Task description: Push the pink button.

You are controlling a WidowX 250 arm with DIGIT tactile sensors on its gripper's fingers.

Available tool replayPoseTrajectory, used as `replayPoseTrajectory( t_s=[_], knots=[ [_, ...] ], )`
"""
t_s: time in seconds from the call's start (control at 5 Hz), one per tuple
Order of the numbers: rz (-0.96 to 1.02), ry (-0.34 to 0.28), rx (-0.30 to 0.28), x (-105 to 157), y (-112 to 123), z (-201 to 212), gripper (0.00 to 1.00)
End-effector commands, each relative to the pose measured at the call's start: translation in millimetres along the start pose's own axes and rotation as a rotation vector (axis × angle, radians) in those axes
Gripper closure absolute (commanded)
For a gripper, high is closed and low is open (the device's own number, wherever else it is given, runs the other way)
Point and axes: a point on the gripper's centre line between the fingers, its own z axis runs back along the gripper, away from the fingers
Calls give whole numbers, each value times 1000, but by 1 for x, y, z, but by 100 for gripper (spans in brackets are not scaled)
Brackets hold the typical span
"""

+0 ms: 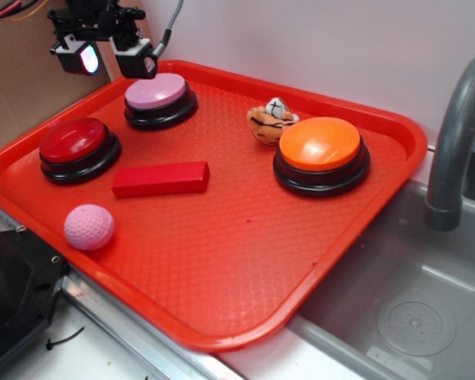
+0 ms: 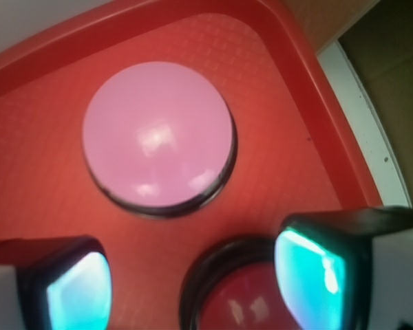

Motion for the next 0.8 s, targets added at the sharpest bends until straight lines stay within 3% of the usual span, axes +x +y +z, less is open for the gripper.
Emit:
replayPoseTrajectory(
  t_s=[0.0,0.2,0.6],
  knots=[
    [34,-88,35,-3,12,37,0],
    [46,-100,76,-10,10,47,0],
    [52,-115,55,-20,9,60,0]
  ],
)
